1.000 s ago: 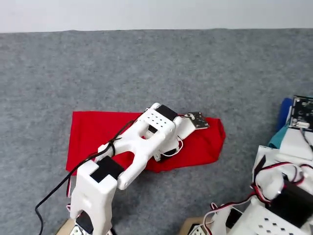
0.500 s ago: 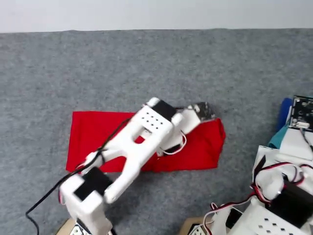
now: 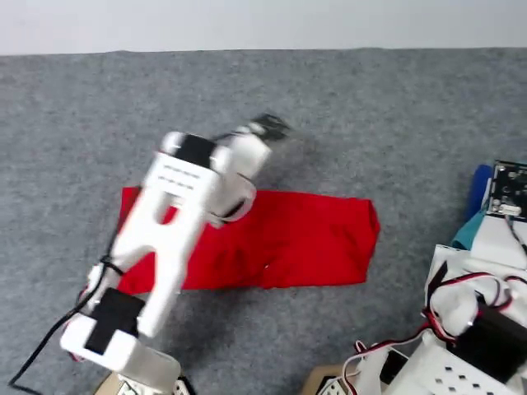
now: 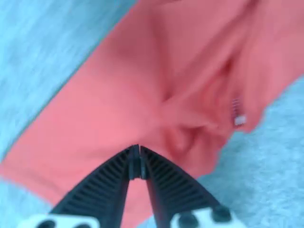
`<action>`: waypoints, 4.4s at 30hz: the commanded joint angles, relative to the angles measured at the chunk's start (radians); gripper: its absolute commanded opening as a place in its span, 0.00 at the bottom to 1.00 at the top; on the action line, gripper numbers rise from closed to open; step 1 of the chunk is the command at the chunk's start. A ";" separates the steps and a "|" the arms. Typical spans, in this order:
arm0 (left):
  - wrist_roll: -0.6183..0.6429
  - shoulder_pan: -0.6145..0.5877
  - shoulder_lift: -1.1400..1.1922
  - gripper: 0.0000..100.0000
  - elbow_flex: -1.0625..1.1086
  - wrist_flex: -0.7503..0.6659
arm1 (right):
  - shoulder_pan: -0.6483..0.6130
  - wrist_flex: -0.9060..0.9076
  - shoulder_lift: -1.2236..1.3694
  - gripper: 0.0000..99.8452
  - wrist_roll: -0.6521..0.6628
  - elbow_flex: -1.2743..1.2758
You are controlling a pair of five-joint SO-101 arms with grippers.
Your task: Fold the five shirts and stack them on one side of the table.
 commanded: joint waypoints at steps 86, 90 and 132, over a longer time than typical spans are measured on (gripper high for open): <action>0.318 0.425 0.264 0.00 -0.541 0.149 | 0.008 0.013 0.005 0.21 0.012 0.006; 0.319 0.482 0.354 0.00 -0.645 0.149 | 0.010 0.013 0.005 0.21 0.012 0.035; 0.249 0.264 0.104 0.00 -0.509 0.152 | -0.133 0.002 0.018 0.18 0.003 0.069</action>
